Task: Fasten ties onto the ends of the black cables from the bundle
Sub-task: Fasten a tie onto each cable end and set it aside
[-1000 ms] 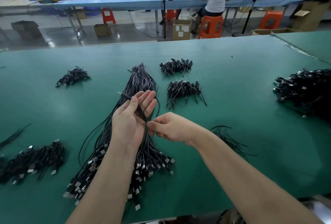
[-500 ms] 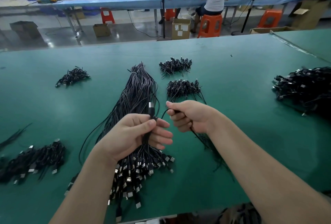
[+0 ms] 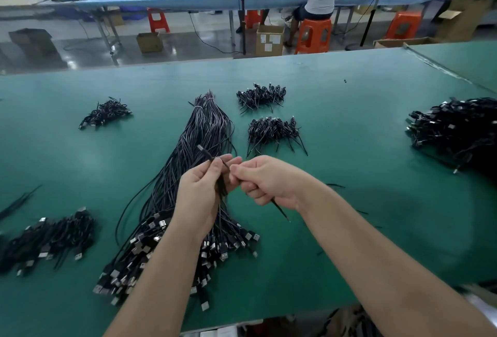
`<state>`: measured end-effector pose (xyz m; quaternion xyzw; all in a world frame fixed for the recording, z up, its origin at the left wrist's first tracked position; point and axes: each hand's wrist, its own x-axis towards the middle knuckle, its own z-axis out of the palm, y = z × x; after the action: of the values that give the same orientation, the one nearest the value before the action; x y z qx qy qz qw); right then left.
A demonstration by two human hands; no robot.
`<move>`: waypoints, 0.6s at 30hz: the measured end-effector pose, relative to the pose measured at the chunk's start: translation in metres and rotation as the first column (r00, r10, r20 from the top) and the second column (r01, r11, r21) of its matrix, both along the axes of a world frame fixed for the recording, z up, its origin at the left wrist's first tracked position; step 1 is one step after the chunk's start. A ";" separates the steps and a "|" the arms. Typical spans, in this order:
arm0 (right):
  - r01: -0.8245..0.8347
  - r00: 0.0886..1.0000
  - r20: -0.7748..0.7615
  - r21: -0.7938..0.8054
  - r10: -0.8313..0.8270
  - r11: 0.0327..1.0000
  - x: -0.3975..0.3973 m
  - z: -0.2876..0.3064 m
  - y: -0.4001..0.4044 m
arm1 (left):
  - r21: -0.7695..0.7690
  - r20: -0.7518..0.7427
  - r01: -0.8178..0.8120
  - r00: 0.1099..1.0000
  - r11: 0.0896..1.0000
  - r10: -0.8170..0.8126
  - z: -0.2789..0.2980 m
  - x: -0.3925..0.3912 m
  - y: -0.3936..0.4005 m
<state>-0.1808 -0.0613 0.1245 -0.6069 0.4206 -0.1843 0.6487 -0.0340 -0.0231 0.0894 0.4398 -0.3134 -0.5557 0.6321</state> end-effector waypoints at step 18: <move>-0.032 0.962 0.271 0.238 -0.035 0.971 -0.006 -0.039 0.010 | -0.013 -0.199 -0.080 0.977 0.997 0.076 0.008 -0.012 -0.005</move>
<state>-0.1867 -0.0513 0.0857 -0.4924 0.3467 -0.2144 0.7690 -0.0463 -0.0284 0.0975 0.3875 -0.2369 -0.5683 0.6861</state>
